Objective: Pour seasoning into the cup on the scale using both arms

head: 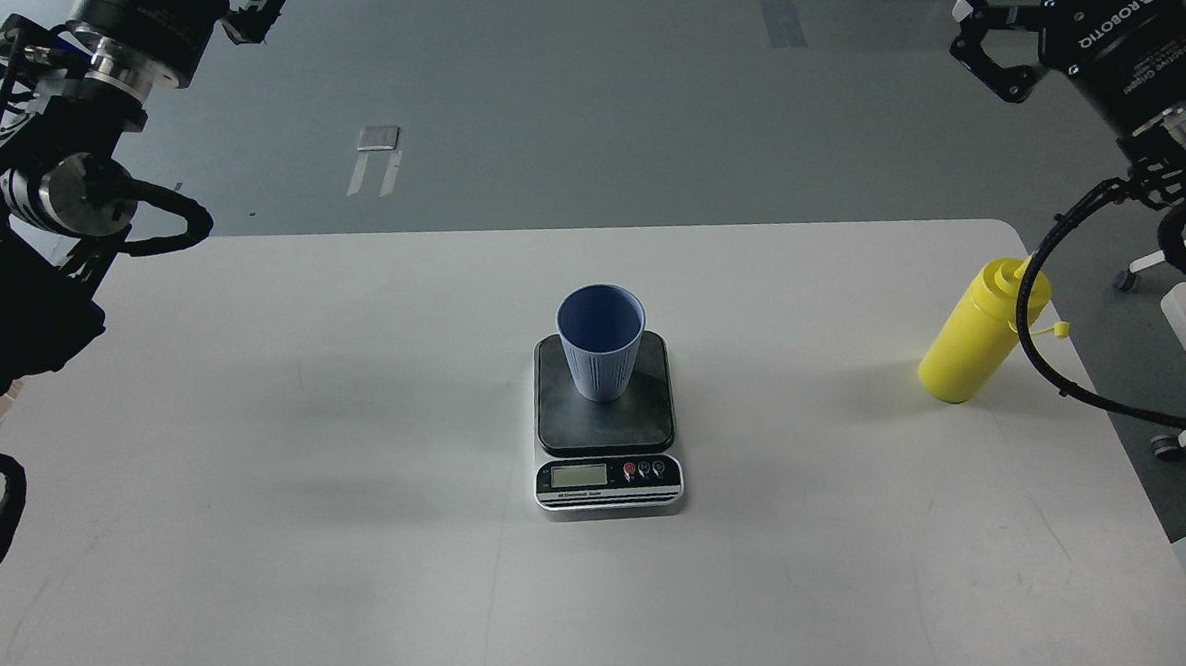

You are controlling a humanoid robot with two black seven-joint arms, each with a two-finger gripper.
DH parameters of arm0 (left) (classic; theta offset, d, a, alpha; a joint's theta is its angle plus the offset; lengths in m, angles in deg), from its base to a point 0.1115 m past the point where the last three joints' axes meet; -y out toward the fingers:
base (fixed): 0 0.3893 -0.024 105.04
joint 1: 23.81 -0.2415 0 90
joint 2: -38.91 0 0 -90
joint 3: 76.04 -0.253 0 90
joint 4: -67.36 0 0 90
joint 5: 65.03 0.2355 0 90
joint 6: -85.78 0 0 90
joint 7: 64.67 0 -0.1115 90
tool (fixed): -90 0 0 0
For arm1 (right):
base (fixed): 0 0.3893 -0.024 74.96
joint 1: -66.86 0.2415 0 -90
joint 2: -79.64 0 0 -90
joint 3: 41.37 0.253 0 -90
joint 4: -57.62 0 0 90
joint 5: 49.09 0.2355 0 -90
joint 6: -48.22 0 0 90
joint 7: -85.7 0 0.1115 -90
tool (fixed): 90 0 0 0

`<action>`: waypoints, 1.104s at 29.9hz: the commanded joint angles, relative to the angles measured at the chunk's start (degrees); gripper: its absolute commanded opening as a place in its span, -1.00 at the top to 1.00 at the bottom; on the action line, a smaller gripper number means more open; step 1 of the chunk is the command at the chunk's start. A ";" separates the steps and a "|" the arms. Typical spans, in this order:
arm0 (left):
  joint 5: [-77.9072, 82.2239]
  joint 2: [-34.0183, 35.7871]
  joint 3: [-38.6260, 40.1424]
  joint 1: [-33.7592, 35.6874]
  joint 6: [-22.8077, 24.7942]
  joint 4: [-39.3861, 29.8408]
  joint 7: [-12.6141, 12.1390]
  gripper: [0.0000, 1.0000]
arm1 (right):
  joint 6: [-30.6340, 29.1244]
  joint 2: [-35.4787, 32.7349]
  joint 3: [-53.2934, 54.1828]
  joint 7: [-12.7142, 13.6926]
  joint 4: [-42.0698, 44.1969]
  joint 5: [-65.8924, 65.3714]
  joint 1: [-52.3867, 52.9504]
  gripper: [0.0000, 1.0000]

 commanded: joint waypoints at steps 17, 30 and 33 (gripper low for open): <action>-0.99 -7.25 1.41 2.65 0.00 0.98 -0.97 -0.96 | 0.01 2.17 -8.37 -0.79 14.07 -14.82 13.38 -1.00; -3.72 -11.12 7.83 2.48 0.00 1.07 -10.82 -0.96 | 0.01 2.96 -8.37 -0.97 14.78 -18.86 15.06 -1.00; -3.72 -11.74 8.01 2.39 0.00 1.16 -10.81 -0.96 | 0.01 3.05 -8.37 -1.49 14.78 -18.95 15.06 -1.00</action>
